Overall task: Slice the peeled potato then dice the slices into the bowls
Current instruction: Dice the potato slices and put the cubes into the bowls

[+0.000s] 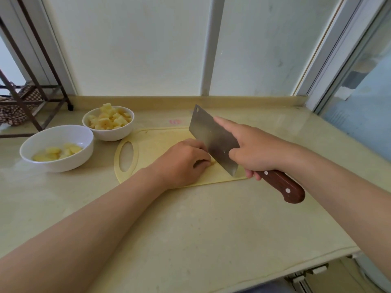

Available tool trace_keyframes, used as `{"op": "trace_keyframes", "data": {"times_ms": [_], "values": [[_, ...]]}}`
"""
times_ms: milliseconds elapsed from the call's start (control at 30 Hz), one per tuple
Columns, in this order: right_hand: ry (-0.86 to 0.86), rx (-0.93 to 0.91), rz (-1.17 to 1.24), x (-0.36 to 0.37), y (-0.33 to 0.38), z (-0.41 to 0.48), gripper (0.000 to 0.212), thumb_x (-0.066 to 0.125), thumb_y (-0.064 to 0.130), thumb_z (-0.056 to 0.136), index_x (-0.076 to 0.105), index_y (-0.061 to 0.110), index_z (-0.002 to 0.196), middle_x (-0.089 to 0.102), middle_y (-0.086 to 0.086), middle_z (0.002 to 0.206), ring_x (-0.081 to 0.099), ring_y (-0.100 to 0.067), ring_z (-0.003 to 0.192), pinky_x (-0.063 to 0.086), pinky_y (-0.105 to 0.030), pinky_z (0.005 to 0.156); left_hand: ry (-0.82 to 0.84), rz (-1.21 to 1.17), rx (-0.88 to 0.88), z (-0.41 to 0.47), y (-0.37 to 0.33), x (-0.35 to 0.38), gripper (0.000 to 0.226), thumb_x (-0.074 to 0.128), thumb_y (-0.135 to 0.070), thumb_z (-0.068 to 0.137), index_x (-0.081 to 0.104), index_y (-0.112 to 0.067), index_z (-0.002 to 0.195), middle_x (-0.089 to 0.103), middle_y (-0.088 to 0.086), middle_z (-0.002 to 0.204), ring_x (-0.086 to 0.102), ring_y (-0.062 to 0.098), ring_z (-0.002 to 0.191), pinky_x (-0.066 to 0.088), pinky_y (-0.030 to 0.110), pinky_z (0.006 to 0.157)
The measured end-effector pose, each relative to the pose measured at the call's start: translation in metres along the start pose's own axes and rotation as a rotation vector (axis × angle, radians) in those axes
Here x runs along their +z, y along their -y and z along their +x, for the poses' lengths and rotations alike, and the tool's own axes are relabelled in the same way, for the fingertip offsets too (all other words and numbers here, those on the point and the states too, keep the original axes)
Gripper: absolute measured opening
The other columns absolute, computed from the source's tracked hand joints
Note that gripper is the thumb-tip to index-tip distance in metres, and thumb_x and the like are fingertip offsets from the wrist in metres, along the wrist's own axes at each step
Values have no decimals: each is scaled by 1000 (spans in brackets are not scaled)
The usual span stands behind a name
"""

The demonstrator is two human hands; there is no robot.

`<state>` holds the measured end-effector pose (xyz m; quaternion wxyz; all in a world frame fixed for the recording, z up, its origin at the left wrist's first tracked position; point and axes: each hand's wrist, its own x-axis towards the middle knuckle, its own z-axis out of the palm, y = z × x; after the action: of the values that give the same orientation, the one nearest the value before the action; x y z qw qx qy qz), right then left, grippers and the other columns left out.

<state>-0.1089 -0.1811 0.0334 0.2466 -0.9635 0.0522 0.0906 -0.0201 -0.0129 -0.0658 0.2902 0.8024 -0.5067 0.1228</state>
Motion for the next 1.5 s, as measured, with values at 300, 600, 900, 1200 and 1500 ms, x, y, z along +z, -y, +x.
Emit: {"op": "trace_keyframes", "data": {"times_ms": [300,600,900,1200,1500], "values": [[19,-10,-20,1,3,-5,93,39,2,94,5,59,158,61,-6,80,59,-13,38,49,-27,41,0,24,4,0,1,1,12,65,-15,87,76,-10,92,66,1,91,58,18,84,41,19,76],[77,18,-49,-4,4,-13,91,38,4,96,3,63,156,64,-11,82,62,-17,43,51,-27,44,-8,25,-5,1,3,3,9,67,-14,87,74,-10,91,63,3,90,55,20,84,40,21,74],[23,12,-60,15,26,24,96,40,3,91,-3,54,159,69,-14,75,61,-20,44,52,-27,45,-21,-4,1,0,3,2,10,70,-11,84,76,-10,92,65,4,89,57,20,82,43,23,71],[14,54,-2,10,17,28,94,38,4,91,0,62,156,70,-16,71,59,-20,40,53,-29,46,-35,-2,24,-2,4,-4,12,67,-6,79,78,-11,83,68,3,87,60,20,77,46,22,70],[32,48,34,3,14,8,95,39,4,90,5,68,152,73,-20,80,64,-25,49,60,-36,51,-52,-36,-14,-2,7,-5,8,71,-9,81,79,-11,84,67,3,85,60,19,77,47,27,71]]}}
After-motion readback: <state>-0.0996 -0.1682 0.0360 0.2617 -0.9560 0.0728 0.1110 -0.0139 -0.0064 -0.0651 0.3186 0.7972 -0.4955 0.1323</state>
